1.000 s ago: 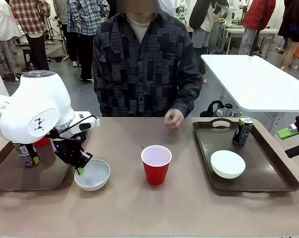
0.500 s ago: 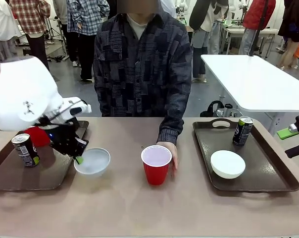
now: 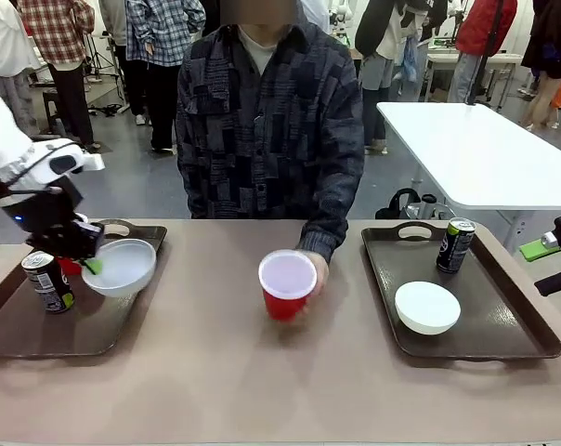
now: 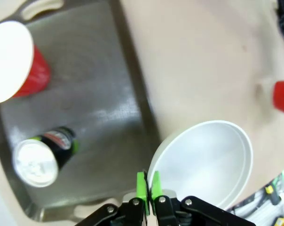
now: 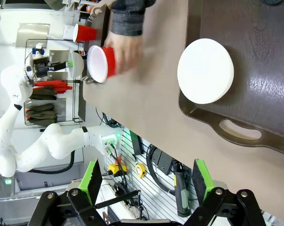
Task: Prepare tableware on both trays.
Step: Pick up a Picnic Bowl from the table and place it on a Handle tray.
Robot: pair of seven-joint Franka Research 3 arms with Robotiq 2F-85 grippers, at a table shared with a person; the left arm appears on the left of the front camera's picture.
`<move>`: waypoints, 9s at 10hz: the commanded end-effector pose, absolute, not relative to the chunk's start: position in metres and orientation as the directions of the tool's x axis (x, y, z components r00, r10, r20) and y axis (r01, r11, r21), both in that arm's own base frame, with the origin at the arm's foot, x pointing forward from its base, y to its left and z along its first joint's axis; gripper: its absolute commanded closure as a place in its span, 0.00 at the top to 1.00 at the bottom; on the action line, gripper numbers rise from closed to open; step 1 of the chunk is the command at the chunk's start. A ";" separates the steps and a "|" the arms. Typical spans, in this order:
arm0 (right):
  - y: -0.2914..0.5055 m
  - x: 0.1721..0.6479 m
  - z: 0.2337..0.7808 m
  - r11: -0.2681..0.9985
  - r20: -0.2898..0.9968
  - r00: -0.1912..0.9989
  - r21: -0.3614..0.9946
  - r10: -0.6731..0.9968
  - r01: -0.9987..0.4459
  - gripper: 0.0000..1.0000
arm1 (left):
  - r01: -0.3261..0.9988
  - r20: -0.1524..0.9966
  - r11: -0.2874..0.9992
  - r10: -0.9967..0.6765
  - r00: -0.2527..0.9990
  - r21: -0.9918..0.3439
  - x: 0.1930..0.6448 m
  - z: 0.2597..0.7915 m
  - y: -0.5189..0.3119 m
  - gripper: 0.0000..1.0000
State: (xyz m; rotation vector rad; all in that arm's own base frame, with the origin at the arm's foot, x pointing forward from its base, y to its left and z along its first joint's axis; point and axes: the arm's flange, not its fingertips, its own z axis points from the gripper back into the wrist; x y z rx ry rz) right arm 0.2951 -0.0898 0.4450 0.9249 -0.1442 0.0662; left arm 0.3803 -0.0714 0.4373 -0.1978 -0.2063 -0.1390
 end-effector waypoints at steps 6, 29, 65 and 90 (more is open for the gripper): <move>-0.090 0.296 0.446 0.579 0.169 0.986 0.804 -0.008 -0.133 1.00 | 0.062 0.157 0.992 -0.044 0.987 -0.112 0.390 0.415 -0.014 0.00; -0.090 0.296 0.446 0.579 0.169 0.986 0.804 -0.008 -0.133 1.00 | 0.124 0.134 0.992 -0.123 0.983 -0.001 0.395 0.391 -0.038 1.00; -0.090 0.296 0.446 0.579 0.169 0.986 0.804 -0.008 -0.133 1.00 | 0.167 0.130 0.586 -0.105 0.986 -0.793 0.346 0.499 0.012 1.00; -0.090 0.296 0.446 0.579 0.169 0.986 0.804 -0.008 -0.133 1.00 | 0.104 0.100 0.578 -0.039 0.994 -0.809 0.345 0.491 0.054 1.00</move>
